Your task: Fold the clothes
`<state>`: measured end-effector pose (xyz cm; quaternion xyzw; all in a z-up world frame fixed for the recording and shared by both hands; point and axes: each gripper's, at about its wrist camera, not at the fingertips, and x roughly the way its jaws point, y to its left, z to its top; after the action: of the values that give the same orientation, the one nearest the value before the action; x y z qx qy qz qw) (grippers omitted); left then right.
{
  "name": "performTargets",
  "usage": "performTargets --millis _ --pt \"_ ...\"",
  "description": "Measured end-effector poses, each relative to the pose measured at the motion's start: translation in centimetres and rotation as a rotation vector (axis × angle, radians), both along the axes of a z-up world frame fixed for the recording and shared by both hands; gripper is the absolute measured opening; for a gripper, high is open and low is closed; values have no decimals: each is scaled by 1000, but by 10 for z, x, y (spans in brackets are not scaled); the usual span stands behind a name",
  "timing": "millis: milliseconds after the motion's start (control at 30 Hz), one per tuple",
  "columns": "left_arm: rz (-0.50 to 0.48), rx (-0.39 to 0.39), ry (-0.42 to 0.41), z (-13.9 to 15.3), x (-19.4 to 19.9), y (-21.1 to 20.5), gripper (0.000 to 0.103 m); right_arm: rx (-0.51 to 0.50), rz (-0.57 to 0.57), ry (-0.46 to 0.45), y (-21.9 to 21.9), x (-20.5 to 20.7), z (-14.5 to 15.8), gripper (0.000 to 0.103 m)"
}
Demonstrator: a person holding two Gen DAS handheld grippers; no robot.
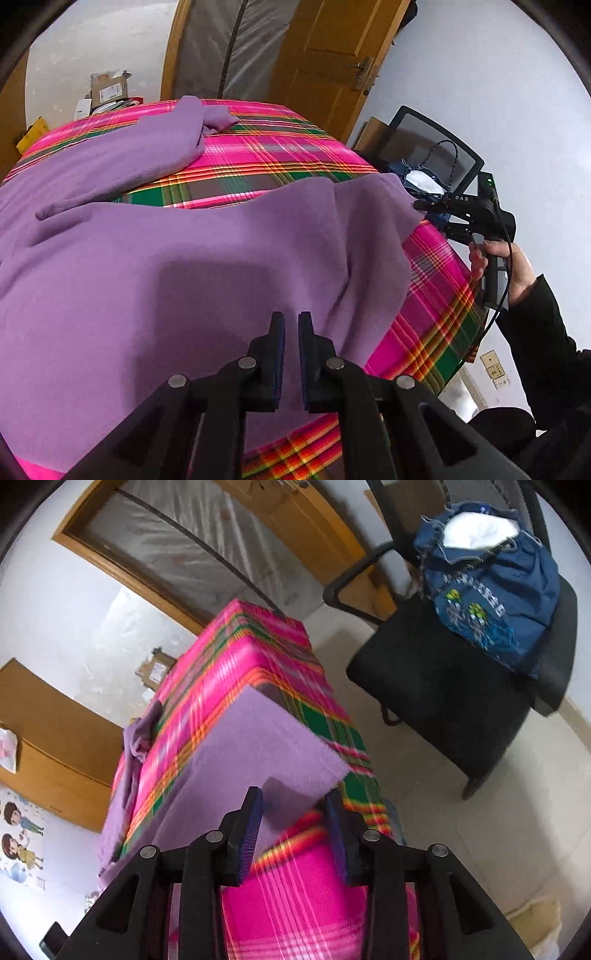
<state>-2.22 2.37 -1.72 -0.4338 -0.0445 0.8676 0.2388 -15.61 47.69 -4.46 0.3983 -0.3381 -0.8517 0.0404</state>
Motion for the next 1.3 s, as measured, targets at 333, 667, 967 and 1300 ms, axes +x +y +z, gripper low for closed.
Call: performTargets --millis 333,667,967,1300 --pt "-16 -13 -12 -7 -8 9 6 30 -54 141 26 51 51 3" --pt "-54 -20 -26 -11 -7 19 6 37 -151 111 46 108 55 3" --pt "-61 -28 -40 -15 -9 19 6 -29 -211 -73 66 135 -8 13" --pt "64 -22 3 -3 -8 -26 8 226 -69 93 27 129 45 26"
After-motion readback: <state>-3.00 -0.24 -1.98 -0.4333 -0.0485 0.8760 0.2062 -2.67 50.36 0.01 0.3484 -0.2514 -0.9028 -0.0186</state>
